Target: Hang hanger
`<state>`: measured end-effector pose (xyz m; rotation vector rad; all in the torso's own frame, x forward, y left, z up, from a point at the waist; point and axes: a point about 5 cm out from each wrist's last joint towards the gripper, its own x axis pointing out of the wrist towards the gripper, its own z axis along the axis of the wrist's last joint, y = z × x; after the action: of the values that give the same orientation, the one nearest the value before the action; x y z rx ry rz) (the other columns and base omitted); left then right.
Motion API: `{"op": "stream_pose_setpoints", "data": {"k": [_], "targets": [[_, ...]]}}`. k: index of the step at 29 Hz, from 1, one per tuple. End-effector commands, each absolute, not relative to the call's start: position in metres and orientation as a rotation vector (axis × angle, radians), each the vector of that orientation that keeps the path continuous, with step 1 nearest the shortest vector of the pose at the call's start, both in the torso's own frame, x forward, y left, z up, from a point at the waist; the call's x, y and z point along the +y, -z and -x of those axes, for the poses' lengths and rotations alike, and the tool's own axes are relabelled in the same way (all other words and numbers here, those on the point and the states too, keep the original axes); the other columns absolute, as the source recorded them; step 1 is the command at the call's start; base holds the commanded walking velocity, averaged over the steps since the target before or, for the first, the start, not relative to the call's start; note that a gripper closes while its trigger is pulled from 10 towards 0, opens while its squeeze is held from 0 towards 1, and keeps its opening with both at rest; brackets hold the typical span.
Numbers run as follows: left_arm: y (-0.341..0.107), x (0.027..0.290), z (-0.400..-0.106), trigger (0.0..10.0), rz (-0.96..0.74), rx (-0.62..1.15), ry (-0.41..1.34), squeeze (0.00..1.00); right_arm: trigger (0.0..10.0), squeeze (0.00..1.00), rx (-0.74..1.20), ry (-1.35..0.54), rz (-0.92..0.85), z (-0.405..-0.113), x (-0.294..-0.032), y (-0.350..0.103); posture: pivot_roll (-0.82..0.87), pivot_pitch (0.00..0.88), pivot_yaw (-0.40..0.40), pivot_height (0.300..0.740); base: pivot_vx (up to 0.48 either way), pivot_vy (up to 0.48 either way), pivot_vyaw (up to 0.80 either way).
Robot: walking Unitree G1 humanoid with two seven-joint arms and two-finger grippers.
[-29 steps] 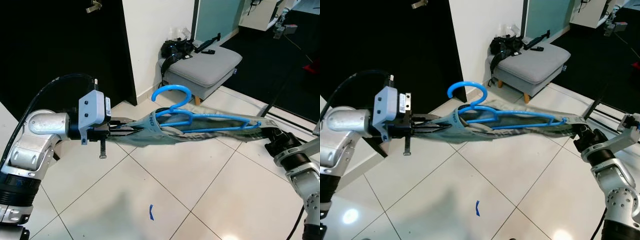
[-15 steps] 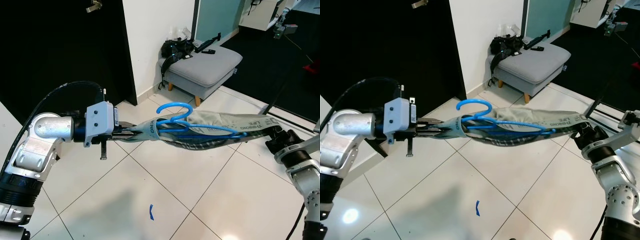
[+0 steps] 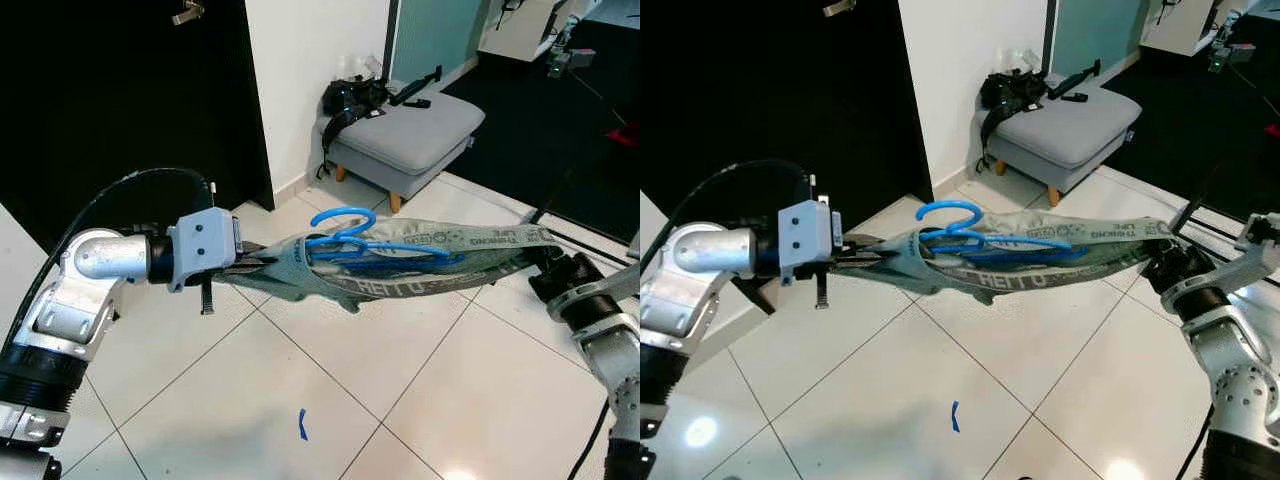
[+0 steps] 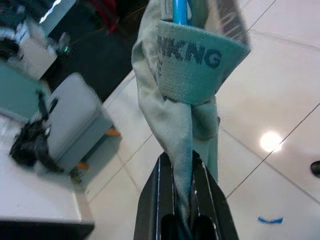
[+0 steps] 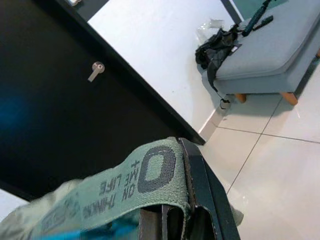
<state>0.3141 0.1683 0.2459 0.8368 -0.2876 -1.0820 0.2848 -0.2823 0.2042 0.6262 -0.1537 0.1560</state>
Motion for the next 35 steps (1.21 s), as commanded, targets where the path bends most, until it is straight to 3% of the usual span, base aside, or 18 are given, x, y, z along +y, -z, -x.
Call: {"op": "stream_pose_setpoints", "data": {"k": [1, 5, 11, 18, 23, 35], "targets": [[-0.244, 0.160, -0.317, 10.0, -0.843, -0.296, 1.058, 0.00, 0.0, 0.00, -0.156, -0.202, -0.615, -0.289, -0.269, -0.213, 0.01, 0.135, 0.052, 0.740, 0.000, 0.000, 0.00], [-0.241, 0.150, -0.319, 10.0, -0.813, -0.307, 1.029, 0.00, 0.0, 0.00, -0.146, -0.220, -0.595, -0.294, -0.260, -0.216, 0.01, 0.135, 0.052, 0.740, 0.000, 0.000, 0.00], [-0.220, 0.113, -0.321, 10.0, -0.743, -0.311, 0.943, 0.00, 0.0, 0.00, -0.150, -0.256, -0.576, -0.308, -0.241, -0.227, 0.01, 0.133, 0.047, 0.740, 0.000, 0.000, 0.00], [-0.197, 0.102, -0.322, 10.0, -0.755, -0.263, 0.887, 0.00, 0.0, 0.00, -0.160, -0.258, -0.575, -0.311, -0.238, -0.233, 0.01, 0.133, 0.046, 0.740, 0.000, 0.000, 0.00], [-0.186, 0.103, -0.324, 10.0, -0.786, -0.225, 0.825, 0.00, 0.0, 0.00, -0.164, -0.255, -0.569, -0.312, -0.238, -0.236, 0.00, 0.131, 0.044, 0.740, 0.000, 0.000, 0.00], [-0.183, 0.154, -0.334, 10.0, -0.908, -0.134, 0.668, 0.00, 0.0, 0.00, -0.201, -0.135, -0.525, -0.304, -0.276, -0.243, 0.01, 0.125, 0.047, 0.740, 0.000, 0.000, 0.00]]}}
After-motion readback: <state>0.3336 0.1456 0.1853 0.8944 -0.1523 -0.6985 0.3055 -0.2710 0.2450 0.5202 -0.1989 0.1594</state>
